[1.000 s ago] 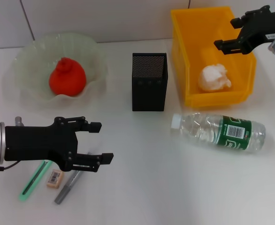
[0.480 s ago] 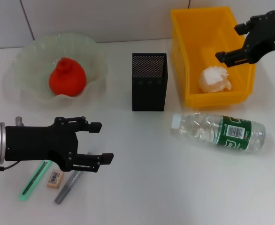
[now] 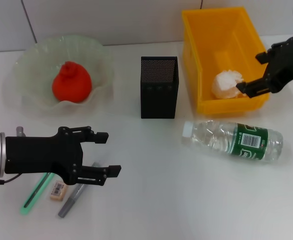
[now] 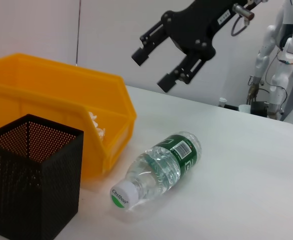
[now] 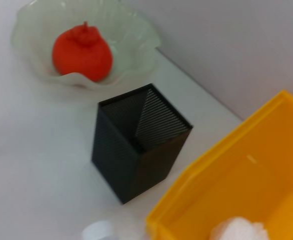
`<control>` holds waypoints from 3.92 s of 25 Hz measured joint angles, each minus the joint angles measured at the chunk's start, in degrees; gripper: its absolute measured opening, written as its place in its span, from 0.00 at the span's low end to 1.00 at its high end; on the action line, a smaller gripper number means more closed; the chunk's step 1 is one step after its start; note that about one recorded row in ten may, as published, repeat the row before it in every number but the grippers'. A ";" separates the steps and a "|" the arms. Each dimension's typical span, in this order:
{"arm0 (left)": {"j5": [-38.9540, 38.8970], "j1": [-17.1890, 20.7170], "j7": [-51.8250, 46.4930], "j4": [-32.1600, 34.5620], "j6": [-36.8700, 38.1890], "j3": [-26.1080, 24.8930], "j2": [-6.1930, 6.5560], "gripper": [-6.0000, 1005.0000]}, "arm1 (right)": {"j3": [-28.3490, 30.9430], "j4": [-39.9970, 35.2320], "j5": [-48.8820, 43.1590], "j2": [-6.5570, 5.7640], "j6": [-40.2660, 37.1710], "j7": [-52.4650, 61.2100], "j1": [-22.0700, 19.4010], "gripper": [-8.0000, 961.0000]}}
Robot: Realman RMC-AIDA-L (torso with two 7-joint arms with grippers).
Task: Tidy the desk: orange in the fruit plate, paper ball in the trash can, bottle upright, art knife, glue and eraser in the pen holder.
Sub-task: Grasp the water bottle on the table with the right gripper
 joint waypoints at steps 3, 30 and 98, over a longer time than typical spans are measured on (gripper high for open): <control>0.00 0.08 -0.04 0.00 0.22 0.00 0.00 0.86 | -0.02 -0.01 0.07 -0.12 -2.56 1.18 0.51 0.83; 0.00 -0.53 -0.45 0.00 0.42 0.73 0.00 0.86 | 0.87 2.08 -6.86 -0.51 -14.95 -3.84 3.14 0.83; 0.00 -0.33 -0.21 -0.63 0.17 1.50 -0.09 0.86 | 0.73 31.91 -12.65 -0.44 -2.56 -15.69 12.76 0.83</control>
